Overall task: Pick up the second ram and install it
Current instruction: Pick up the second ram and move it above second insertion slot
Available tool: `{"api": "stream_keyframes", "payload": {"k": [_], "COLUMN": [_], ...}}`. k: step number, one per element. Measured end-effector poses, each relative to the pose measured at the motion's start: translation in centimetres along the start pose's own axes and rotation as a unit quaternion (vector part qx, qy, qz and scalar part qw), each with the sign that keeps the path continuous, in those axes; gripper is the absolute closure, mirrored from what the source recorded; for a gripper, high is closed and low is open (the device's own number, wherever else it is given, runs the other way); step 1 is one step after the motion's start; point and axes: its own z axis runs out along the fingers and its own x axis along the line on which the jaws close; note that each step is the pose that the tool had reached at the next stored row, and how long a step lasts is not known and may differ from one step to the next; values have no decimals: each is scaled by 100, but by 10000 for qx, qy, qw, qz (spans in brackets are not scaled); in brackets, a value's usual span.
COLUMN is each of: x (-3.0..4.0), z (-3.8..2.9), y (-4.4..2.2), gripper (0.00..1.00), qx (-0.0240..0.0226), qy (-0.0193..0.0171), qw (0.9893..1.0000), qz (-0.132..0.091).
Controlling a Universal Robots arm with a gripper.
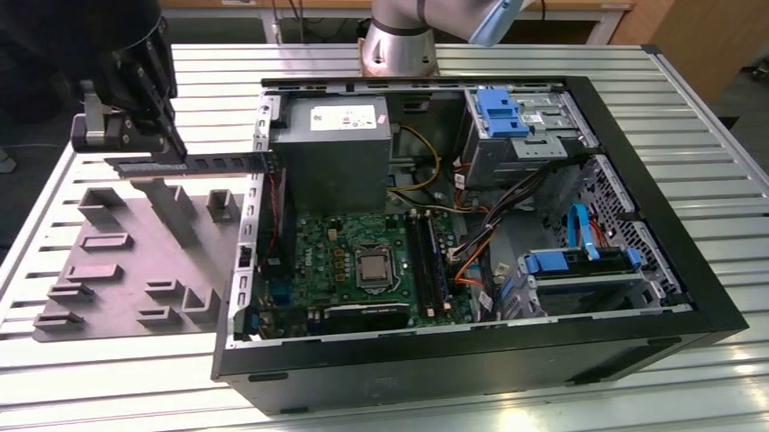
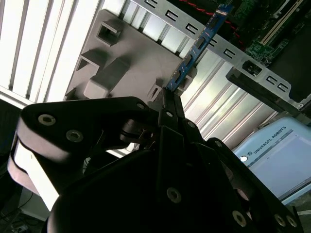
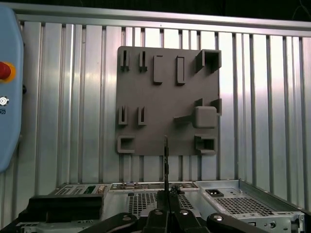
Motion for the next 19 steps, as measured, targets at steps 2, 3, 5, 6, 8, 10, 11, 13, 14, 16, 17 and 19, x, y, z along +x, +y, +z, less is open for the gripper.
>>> {"api": "stream_keyframes", "payload": {"k": [2, 3, 5, 6, 8, 10, 11, 13, 14, 16, 17, 19], "x": [0, 0, -1, -1, -1, -1, -1, -1, -1, -1, -2, -2], "z": [-1, -1, -2, -3, -3, -4, -4, -5, -6, -6, -7, -7], "y": [-18, -27, -45, -54, -72, -90, -99, -116, -125, -144, -154, -171], "gripper": [89, 89, 89, 89, 89, 89, 89, 89, 89, 89, 89, 89], "qx": [0, 0, 0, 0, 0, 0, 0, 0, 0, 0, 0, 0], "qy": [0, 0, 0, 0, 0, 0, 0, 0, 0, 0, 0, 0], "qw": [10000, 10000, 10000, 10000, 10000, 10000, 10000, 10000, 10000, 10000, 10000, 10000], "qz": [0, 0, 0, 0, 0, 0, 0, 0, 0, 0, 0, 0]}}
